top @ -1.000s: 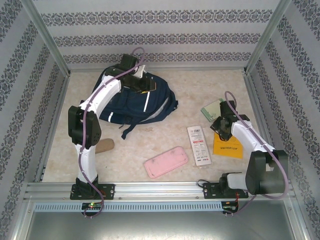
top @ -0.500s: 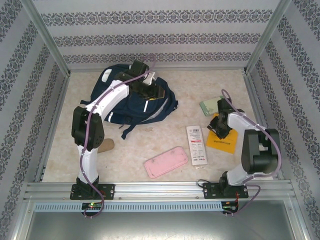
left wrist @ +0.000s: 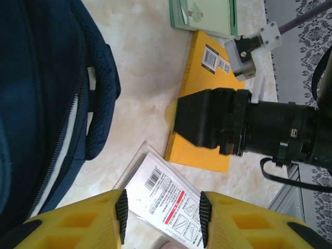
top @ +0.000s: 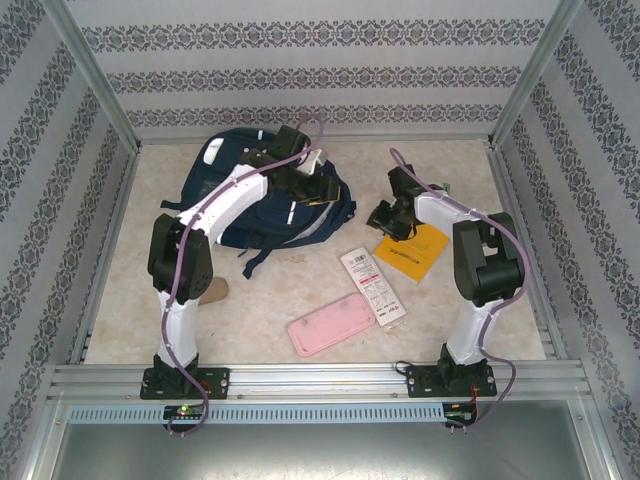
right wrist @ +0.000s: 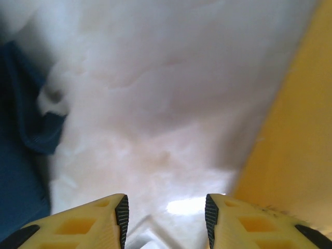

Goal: Pack the student bag

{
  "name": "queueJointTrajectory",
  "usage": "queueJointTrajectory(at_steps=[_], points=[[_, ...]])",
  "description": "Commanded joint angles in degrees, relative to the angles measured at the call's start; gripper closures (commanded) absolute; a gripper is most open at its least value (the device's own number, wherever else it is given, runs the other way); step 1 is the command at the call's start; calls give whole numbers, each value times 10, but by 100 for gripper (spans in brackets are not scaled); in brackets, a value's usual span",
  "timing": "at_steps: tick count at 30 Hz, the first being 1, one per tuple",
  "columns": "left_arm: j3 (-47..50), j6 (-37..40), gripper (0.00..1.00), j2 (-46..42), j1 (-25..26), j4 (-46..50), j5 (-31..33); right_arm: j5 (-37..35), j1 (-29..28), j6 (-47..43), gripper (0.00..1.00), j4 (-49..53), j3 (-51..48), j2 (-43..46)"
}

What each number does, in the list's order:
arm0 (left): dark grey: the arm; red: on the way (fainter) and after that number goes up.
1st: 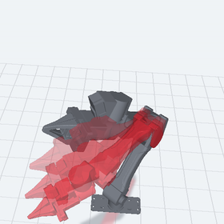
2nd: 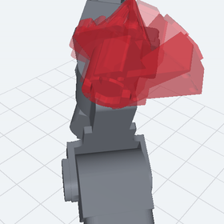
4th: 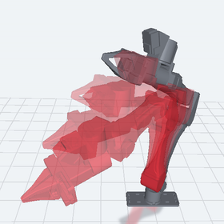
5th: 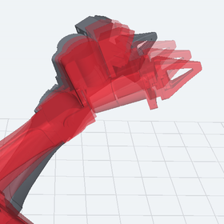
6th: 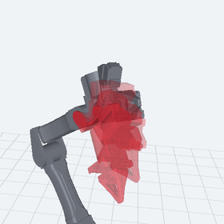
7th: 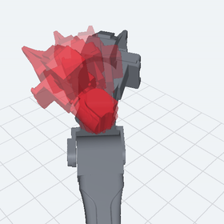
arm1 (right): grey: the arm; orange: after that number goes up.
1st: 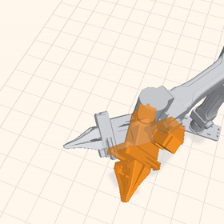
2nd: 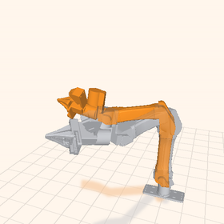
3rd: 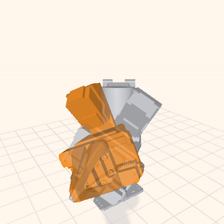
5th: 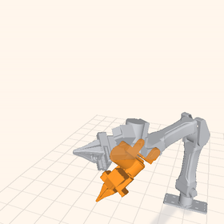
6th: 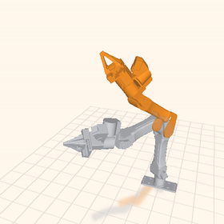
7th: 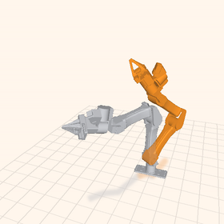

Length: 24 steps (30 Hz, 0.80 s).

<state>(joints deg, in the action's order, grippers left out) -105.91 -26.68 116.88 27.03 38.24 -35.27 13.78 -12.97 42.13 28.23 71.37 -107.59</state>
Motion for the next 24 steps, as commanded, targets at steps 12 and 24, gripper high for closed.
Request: queueJointTrajectory(at_steps=[12, 24], points=[[-121, -27, 53, 151, 87, -40, 27, -84, 101, -3, 44, -48, -192, 224], [-236, -39, 47, 273, 130, -41, 18, -110, 155, -16, 46, -31, -227, 198]])
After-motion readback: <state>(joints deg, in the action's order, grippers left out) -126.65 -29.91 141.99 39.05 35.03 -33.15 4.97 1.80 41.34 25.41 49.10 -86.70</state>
